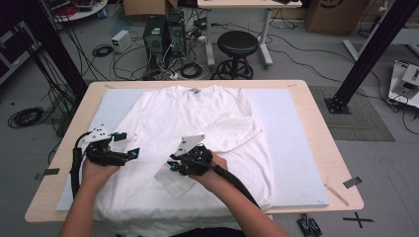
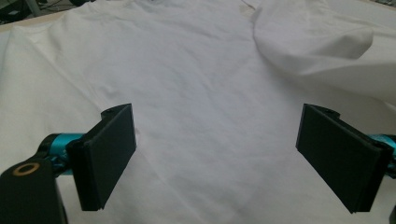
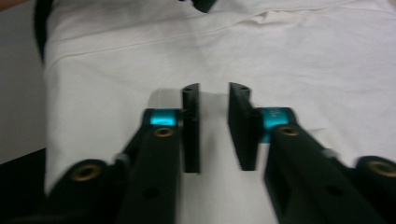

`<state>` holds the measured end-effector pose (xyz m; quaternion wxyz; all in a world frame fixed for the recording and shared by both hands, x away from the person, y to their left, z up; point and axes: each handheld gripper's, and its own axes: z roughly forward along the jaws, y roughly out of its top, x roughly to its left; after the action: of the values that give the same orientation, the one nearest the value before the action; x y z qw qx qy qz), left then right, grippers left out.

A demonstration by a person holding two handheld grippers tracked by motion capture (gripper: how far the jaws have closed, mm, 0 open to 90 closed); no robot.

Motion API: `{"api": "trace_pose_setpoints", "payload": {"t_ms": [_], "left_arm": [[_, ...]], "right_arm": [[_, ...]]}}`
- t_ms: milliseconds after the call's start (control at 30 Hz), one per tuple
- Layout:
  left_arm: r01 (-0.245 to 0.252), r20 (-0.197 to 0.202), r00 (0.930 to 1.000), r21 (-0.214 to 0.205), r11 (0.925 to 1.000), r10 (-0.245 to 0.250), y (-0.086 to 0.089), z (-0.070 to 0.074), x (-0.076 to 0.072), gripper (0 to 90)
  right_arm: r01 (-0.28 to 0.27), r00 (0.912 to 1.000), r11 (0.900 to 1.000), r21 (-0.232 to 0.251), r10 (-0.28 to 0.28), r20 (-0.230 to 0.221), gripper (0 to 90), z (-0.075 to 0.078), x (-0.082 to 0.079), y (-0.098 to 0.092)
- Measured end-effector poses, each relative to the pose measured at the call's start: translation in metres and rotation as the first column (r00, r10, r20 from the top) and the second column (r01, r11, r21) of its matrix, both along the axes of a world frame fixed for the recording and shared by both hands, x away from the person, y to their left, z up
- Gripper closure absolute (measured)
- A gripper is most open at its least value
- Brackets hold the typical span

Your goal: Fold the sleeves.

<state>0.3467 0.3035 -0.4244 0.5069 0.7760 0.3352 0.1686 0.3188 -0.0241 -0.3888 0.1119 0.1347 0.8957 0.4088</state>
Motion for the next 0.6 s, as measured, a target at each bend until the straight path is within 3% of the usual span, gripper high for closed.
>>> {"api": "trace_pose_setpoints", "payload": {"t_ms": [100, 133, 233, 267, 300, 400, 433, 467, 567, 600], "left_arm": [[0.001, -0.002, 1.0, 0.0, 1.0, -0.001, 0.0, 0.0, 0.0, 12.1], [0.002, 0.0, 1.0, 0.0, 1.0, -0.002, 0.0, 0.001, 0.0, 12.1], [0.008, 0.004, 1.0, -0.002, 1.0, -0.008, -0.002, 0.003, -0.001, 12.1], [0.022, 0.005, 0.9998, -0.004, 0.9998, -0.022, -0.005, 0.004, -0.002, 12.1], [0.022, 0.005, 0.9998, -0.004, 0.9998, -0.022, -0.005, 0.004, -0.002, 12.1], [0.053, -0.005, 0.9986, 0.001, 0.9986, -0.053, -0.014, 0.006, -0.007, 12.1], [0.053, -0.005, 0.9986, 0.001, 0.9986, -0.053, -0.014, 0.006, -0.007, 12.1], [0.075, -0.009, 0.9971, 0.007, 0.9971, -0.075, -0.019, 0.007, -0.01, 12.1], [0.105, -0.018, 0.9944, 0.022, 0.9942, -0.104, -0.026, 0.008, -0.014, 12.1], [0.105, -0.018, 0.9944, 0.022, 0.9942, -0.104, -0.026, 0.008, -0.014, 12.1]], "right_arm": [[0.019, 0.9998, 0.9998, 0.005, -0.019, 0.003, 69.1, 0.0, 0.002, -0.008], [0.055, 0.9985, 0.9984, 0.016, -0.055, -0.005, 66.1, 0.0, 0.004, -0.023], [0.085, 0.9964, 0.996, 0.027, -0.085, -0.005, 63.1, 0.001, 0.006, -0.038], [0.123, 0.9925, 0.9918, 0.038, -0.122, -0.007, 60.6, 0.002, 0.007, -0.058], [0.123, 0.9925, 0.9918, 0.038, -0.122, -0.007, 60.6, 0.002, 0.007, -0.058], [0.213, 0.977, 0.9761, 0.043, -0.213, 0.004, 57.2, 0.003, 0.009, -0.099], [0.213, 0.977, 0.9761, 0.043, -0.213, 0.004, 57.2, 0.003, 0.009, -0.099], [0.25, 0.9678, 0.9668, 0.054, -0.251, 0.017, 56.4, 0.003, 0.008, -0.12], [0.306, 0.9509, 0.9487, 0.079, -0.309, 0.022, 55.8, -0.001, 0.007, -0.148], [0.306, 0.9509, 0.9487, 0.079, -0.309, 0.022, 55.8, -0.001, 0.007, -0.148]]}}
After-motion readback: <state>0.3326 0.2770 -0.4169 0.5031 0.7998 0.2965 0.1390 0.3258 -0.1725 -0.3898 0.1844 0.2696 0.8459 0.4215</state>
